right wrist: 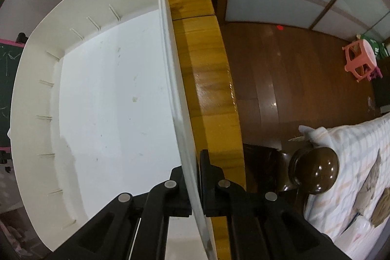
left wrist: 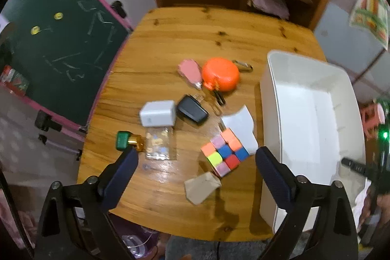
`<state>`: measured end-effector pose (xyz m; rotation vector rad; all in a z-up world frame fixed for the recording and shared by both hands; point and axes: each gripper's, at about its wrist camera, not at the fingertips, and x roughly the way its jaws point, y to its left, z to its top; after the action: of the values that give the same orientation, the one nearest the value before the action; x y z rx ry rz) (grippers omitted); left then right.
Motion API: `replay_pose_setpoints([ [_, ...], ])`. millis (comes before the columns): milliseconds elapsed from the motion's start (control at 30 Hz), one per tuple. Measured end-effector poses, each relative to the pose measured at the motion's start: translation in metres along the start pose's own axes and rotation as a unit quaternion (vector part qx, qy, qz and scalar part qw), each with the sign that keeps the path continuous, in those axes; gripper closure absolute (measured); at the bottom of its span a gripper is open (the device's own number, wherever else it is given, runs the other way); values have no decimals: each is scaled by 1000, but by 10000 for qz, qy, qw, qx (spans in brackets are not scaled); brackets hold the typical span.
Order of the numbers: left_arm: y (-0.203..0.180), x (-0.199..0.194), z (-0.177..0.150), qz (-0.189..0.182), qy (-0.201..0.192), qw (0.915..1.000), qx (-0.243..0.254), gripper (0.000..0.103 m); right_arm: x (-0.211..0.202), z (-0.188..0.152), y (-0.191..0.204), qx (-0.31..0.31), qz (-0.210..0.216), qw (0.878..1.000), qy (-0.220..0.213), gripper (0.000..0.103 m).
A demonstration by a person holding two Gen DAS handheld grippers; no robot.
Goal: Organize rigid objects
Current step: 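Grip the white tray rim with the right tool while the left tool approaches the Rubik's cube, then lower the left tool onto the Rubik's cube and close its fingers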
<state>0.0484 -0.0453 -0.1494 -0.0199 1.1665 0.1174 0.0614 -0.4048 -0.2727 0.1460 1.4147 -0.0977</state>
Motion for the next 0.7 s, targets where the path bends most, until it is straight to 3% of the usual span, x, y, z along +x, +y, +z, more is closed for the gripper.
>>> replay_pose_setpoints([
  [167, -20, 15, -7, 234, 280, 9959, 823, 19, -3, -5, 0, 61, 46, 10000, 35, 100],
  [267, -20, 25, -11, -105, 578, 9947, 847, 19, -2, -6, -3, 40, 59, 10000, 32, 100],
  [533, -23, 43, -11, -316, 880, 9870, 1309, 23, -3, -6, -4, 256, 42, 9997, 26, 99],
  [700, -25, 57, -6, -662, 1096, 9777, 1665, 23, -4, -7, -3, 448, 7, 9990, 9, 98],
])
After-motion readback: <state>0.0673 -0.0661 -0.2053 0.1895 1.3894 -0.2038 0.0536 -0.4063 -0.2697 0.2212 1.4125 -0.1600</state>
